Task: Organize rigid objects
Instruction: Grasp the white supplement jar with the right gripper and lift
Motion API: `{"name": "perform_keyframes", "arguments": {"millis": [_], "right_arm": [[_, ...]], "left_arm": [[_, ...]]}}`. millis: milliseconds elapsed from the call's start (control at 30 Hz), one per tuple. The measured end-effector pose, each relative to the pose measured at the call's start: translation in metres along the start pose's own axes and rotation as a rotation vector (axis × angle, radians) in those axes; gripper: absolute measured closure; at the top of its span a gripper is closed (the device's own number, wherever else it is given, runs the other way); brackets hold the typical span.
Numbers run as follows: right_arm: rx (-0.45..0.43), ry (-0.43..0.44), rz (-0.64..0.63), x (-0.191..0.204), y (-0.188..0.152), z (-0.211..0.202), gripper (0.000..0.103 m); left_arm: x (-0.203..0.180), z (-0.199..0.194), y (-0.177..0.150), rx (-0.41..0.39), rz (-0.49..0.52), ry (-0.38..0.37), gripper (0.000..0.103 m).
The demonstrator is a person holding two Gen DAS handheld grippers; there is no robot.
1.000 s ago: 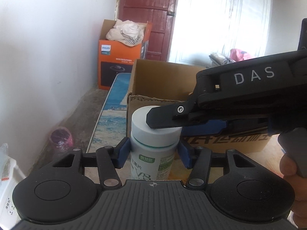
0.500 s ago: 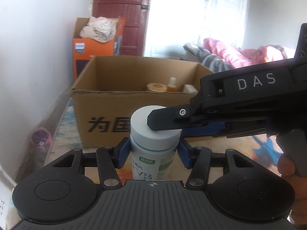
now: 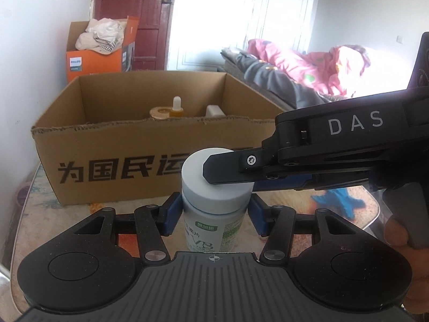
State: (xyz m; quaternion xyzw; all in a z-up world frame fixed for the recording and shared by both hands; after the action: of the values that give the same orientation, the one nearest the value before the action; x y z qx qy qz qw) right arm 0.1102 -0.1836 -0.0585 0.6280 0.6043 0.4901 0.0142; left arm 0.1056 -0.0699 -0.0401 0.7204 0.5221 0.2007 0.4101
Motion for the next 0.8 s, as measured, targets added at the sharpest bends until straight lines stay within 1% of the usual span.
{"name": "perform_keyframes", "arguments": {"millis": [133, 367, 800], "right_arm": [[-0.004, 0.013, 0.013, -0.005, 0.001, 0.000, 0.055], [-0.012, 0.004, 0.017, -0.008, 0.003, 0.000, 0.055], [-0.015, -0.004, 0.023, -0.012, 0.007, -0.001, 0.055]], "left_arm": [[-0.001, 0.002, 0.002, 0.001, 0.021, 0.002, 0.049], [-0.006, 0.010, -0.008, 0.048, 0.057, 0.014, 0.048], [-0.013, 0.021, -0.005, 0.057, 0.079, 0.036, 0.049]]}}
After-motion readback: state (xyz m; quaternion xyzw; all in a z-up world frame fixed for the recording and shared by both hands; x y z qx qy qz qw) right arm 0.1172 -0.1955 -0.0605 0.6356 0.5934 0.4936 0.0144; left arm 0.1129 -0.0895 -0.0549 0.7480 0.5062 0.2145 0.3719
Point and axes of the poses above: each gripper's, at about its wrist camera, not at the fingertips, and z roughly the way its jaws point, x to its left, y to its top, the point moved 7 cm from there along z, roughly the way its jaws point
